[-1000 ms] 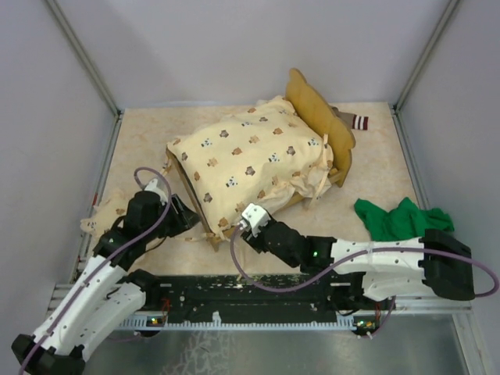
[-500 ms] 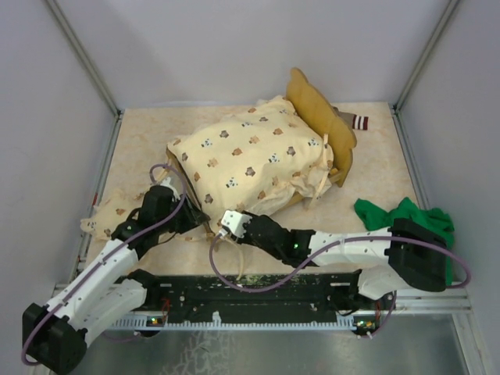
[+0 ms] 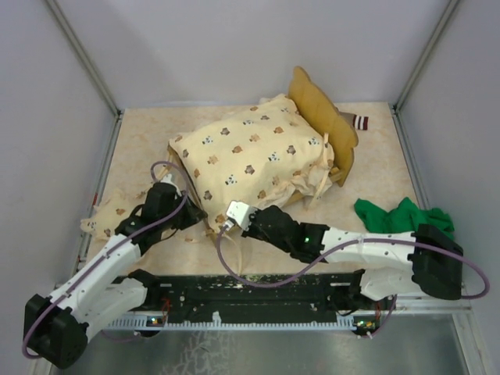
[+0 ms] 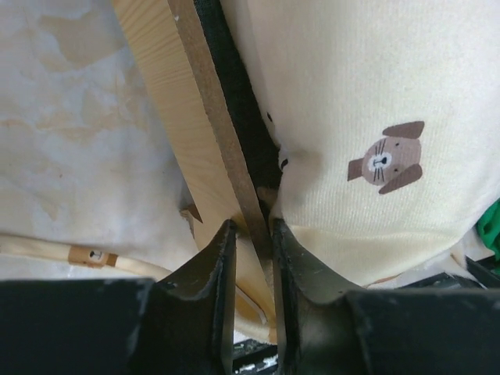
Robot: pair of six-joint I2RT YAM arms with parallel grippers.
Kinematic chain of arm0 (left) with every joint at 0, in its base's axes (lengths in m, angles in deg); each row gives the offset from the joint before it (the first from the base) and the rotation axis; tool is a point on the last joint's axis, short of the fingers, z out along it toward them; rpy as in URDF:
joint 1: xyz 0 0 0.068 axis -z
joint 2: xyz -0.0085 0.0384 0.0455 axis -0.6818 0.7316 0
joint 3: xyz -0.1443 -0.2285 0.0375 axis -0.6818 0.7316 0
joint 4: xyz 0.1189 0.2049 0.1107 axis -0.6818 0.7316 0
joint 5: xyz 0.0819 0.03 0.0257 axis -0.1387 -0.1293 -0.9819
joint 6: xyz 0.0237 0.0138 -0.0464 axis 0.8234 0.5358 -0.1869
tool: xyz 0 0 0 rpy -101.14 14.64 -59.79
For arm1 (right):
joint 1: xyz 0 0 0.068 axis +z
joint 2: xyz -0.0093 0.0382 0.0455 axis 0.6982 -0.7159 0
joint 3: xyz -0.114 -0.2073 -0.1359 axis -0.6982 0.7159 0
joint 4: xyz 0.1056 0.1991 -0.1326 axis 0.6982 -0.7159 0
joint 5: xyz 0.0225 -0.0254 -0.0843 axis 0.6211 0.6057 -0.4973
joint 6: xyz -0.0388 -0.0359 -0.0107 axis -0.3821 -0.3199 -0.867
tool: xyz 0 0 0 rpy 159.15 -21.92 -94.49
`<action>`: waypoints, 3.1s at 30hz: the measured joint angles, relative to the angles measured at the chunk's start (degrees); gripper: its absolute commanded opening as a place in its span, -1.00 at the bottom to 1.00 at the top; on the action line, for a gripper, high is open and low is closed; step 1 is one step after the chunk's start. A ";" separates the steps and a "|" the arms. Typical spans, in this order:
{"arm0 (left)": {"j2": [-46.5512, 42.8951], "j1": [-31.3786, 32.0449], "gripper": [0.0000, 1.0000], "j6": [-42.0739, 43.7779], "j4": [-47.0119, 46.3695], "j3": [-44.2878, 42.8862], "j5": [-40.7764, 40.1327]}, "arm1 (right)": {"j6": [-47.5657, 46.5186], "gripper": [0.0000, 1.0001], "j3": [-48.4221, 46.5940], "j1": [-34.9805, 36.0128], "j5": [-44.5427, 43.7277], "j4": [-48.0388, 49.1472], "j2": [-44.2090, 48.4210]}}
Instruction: Set up the pet bed
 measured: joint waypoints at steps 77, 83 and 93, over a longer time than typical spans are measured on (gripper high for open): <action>17.31 -8.04 -0.69 12.26 -4.57 -10.12 10.19 | -5.97 -1.00 -16.28 -6.19 21.09 -13.35 -7.48; 17.53 -8.41 -0.69 12.59 -4.57 -10.23 10.62 | 13.35 -1.00 -18.60 -11.45 29.70 -14.67 -7.48; 17.92 -9.42 -0.68 12.90 -4.79 -10.34 11.76 | 48.24 -0.54 -9.44 -18.56 38.80 2.78 -6.84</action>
